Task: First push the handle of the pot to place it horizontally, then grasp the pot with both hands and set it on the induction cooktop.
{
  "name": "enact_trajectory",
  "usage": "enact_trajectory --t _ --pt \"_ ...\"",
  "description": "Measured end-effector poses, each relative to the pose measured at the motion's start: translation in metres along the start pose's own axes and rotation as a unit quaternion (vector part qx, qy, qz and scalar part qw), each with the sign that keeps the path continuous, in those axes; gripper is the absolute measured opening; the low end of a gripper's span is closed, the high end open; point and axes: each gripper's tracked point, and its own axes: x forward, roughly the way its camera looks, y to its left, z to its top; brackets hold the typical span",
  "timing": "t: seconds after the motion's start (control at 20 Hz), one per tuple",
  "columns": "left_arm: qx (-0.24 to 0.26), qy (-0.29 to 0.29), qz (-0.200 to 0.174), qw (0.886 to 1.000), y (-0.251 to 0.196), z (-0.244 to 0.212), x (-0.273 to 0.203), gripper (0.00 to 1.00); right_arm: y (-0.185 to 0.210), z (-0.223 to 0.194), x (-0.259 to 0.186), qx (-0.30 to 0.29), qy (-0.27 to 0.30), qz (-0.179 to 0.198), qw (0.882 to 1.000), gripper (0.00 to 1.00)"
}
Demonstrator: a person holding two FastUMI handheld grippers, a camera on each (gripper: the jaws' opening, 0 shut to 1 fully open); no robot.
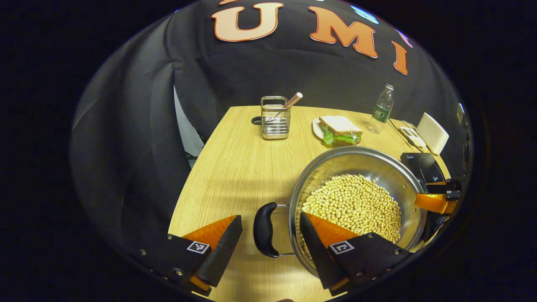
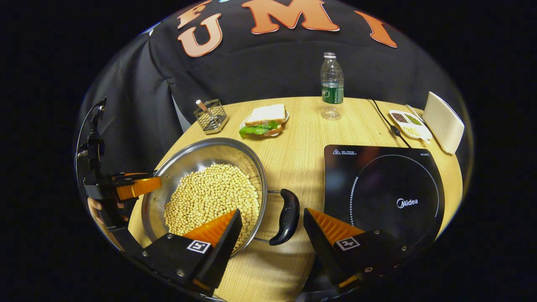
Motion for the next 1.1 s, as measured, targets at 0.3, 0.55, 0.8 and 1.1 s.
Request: enact_trajectory --t 0.3,0.55,0.8,1.1 --pt "0.018 -0.025 0.010 0.999 -0.001 -0.002 0.009 0.90 -0.003 -0.007 0.018 0.026 0.002 -0.010 1.000 0.83" --pt "-0.005 -0.040 -0.001 0.999 -0.010 0.001 0.017 0.80 0.001 -0.013 0.030 0.028 0.012 -0.008 1.000 0.76" --pt "-0.003 -0.045 -0.005 0.999 -0.014 -0.003 0.023 0.66 0.003 -0.012 0.034 0.031 0.012 -0.005 0.999 0.72" --pt "0.003 -0.069 0.009 0.998 -0.015 -0.001 0.021 0.63 0.003 -0.010 0.034 0.046 0.012 0.001 0.999 0.65"
